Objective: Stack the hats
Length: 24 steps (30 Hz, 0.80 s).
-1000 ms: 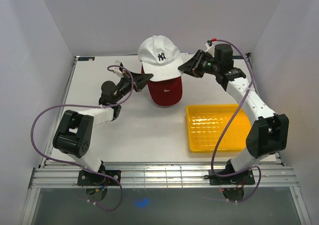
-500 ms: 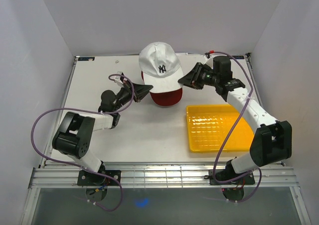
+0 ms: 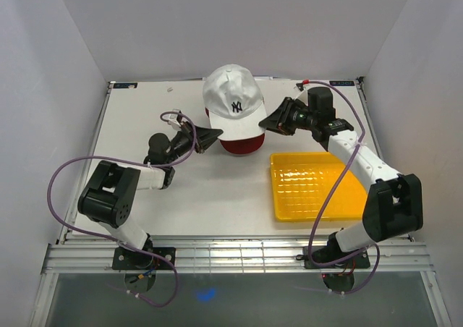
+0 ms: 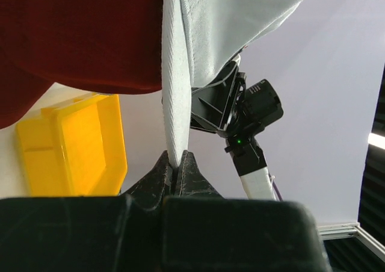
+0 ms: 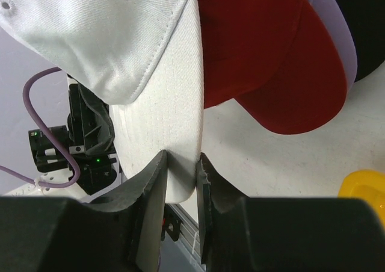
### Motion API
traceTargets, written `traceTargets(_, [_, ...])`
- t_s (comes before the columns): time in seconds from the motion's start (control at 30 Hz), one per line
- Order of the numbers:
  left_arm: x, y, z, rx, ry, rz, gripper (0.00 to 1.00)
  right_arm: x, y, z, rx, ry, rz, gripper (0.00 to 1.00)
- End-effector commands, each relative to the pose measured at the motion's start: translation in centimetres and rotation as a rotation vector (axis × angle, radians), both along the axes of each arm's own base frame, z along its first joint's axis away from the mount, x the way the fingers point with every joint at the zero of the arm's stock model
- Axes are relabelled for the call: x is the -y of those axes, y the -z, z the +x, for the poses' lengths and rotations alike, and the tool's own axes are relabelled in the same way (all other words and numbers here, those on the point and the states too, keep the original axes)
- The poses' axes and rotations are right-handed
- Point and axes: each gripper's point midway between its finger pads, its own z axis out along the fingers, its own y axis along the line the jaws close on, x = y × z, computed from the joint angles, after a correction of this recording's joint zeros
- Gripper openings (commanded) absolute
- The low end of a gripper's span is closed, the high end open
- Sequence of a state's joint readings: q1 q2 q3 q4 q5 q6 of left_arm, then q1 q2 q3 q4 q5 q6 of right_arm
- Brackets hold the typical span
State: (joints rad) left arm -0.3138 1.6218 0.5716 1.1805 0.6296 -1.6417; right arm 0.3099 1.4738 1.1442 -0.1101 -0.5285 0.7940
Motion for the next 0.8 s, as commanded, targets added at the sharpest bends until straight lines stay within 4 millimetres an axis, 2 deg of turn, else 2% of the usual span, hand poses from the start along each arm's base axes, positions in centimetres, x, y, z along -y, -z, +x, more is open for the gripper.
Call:
traceTargets(0.0, [1.9, 1.4, -2.4, -0.007, 0.162, 0.059, 0.0, 1.8, 0.8, 2.2, 0.085, 0.067, -0.066, 0.22])
traceTargets(0.33, [2.5, 4.6, -2.6, -0.103, 0.18, 0.089, 0.0, 2.8, 3.8, 2.5, 0.027, 0.087, -0.114, 0.21])
traceTargets(0.57, [2.1, 6.4, -3.1, -0.144, 0.163, 0.113, 0.0, 3.1, 6.0, 2.6, -0.011, 0.083, -0.155, 0.21])
traceTargets(0.77, [1.8, 8.0, -3.5, -0.196, 0.15, 0.132, 0.0, 3.2, 7.1, 2.8, -0.031, 0.084, -0.174, 0.21])
